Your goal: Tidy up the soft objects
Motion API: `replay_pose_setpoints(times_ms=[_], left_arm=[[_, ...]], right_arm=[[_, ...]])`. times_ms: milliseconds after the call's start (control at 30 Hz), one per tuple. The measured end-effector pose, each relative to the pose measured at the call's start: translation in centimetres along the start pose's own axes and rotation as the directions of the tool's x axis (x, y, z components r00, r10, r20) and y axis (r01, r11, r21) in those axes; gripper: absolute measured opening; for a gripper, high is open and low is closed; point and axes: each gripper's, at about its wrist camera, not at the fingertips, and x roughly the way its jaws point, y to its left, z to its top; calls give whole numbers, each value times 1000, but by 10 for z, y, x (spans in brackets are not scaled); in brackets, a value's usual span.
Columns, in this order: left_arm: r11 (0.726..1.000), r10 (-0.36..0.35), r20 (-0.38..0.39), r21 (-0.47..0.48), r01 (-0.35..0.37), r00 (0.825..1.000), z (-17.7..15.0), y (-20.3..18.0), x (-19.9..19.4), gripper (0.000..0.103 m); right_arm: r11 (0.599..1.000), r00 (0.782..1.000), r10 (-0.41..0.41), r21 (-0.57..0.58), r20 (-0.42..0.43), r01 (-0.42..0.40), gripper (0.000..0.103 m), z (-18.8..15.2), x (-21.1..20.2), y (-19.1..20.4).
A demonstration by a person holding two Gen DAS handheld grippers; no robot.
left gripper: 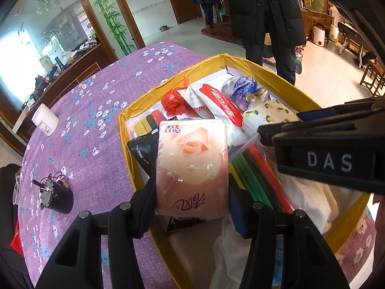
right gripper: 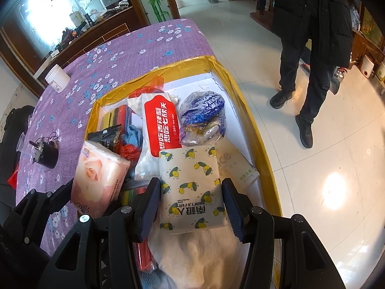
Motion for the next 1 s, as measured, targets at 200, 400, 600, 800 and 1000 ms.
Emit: replay_pose_setpoints(times_ms=[200, 400, 600, 800, 1000], left_arm=[[1000, 0, 15, -5, 0, 1000, -4, 4, -14, 54], [999, 22, 56, -26, -20, 998, -8, 16, -32, 74], [995, 78, 94, -62, -73, 992, -15, 37, -56, 92], [985, 153, 88, -90, -145, 984, -22, 60, -74, 96], [974, 225, 109, -66, -218, 968, -29, 65, -89, 103]], right_arm=[[1000, 1000, -2, -6, 26, 2, 61, -4, -15, 4], [1000, 998, -3, 3, 60, 3, 69, -9, -34, 5], [999, 989, -51, 25, 141, 48, 77, -21, -65, 4], [998, 963, -66, -2, 262, 69, 85, -41, -95, 19], [999, 962, -45, -17, 269, 51, 85, -55, -99, 27]])
